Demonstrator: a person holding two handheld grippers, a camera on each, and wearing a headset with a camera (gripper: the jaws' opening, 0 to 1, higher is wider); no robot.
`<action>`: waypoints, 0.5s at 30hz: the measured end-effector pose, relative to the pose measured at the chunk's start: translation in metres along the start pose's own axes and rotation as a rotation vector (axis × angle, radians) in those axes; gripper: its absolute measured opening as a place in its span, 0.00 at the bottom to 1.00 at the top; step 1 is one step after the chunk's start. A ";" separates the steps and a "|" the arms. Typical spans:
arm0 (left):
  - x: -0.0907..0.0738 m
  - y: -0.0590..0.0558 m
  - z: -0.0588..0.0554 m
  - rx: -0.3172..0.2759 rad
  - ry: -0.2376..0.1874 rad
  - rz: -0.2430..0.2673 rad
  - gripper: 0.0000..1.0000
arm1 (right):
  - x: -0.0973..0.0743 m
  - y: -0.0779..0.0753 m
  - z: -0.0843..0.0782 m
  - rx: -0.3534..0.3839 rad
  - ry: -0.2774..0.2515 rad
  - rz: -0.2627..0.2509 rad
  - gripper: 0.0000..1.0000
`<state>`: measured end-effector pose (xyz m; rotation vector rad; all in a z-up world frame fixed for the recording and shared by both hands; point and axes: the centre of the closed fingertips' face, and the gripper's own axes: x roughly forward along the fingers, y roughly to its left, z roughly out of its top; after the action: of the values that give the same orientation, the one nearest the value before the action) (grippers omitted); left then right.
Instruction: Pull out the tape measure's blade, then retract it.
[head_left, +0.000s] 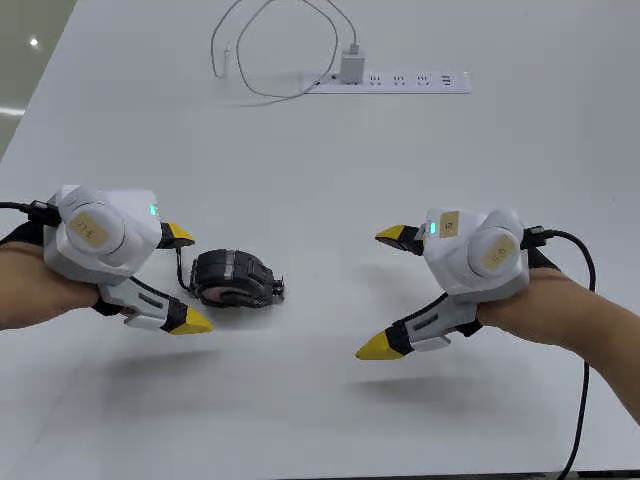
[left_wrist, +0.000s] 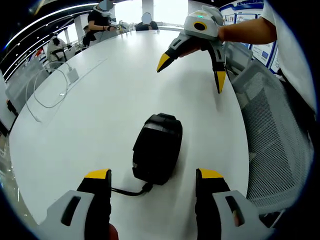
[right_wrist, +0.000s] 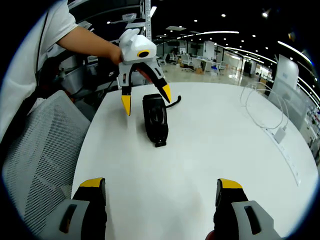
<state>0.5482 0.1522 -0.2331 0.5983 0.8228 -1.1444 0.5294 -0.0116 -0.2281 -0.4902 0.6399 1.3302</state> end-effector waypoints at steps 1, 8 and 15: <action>0.001 -0.001 0.001 -0.001 0.001 -0.006 0.62 | 0.000 0.000 0.000 0.002 -0.001 0.002 0.89; 0.007 -0.002 0.003 0.012 0.013 -0.024 0.58 | 0.002 0.000 -0.001 0.004 0.002 0.004 0.89; 0.013 -0.002 0.004 0.029 0.024 -0.030 0.54 | 0.005 0.002 -0.002 0.009 0.002 0.010 0.88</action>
<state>0.5501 0.1409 -0.2415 0.6265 0.8391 -1.1798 0.5273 -0.0089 -0.2330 -0.4821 0.6505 1.3360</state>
